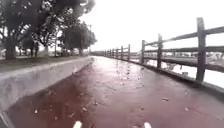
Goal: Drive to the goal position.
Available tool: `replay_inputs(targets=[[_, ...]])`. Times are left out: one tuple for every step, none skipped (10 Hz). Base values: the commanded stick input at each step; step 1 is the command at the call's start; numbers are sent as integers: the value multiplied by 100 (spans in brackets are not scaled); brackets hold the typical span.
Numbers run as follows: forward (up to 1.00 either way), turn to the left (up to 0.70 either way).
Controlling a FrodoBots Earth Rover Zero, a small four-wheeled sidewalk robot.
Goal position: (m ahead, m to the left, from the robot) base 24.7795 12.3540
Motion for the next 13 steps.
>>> replay_inputs(targets=[[50, 0], [50, 0], [50, 0], [50, 0], [50, 0], [50, 0], [50, 0], [50, 0], [50, 0], [50, 0], [50, 0], [50, 0], [50, 0]])
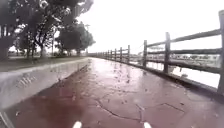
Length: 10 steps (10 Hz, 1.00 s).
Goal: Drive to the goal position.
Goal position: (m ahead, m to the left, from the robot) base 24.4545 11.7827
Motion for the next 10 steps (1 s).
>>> replay_inputs(targets=[[50, 0], [50, 0], [50, 0], [50, 0], [50, 0], [50, 0], [50, 0], [50, 0], [50, 0], [50, 0]])
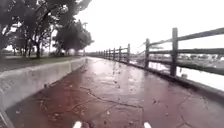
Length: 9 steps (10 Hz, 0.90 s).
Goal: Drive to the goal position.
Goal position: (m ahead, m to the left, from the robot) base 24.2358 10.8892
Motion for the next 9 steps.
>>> replay_inputs(targets=[[50, 0], [50, 0], [50, 0], [50, 0], [50, 0], [50, 0], [50, 0], [50, 0], [50, 0]])
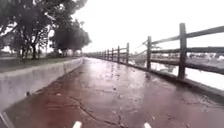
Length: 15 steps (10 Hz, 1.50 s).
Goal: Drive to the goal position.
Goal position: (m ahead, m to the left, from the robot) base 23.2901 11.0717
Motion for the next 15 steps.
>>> replay_inputs(targets=[[50, 0], [50, 0], [50, 0], [50, 0], [50, 0], [50, 0], [50, 0], [50, 0], [50, 0], [50, 0], [50, 0], [50, 0], [50, 0], [50, 0], [50, 0]])
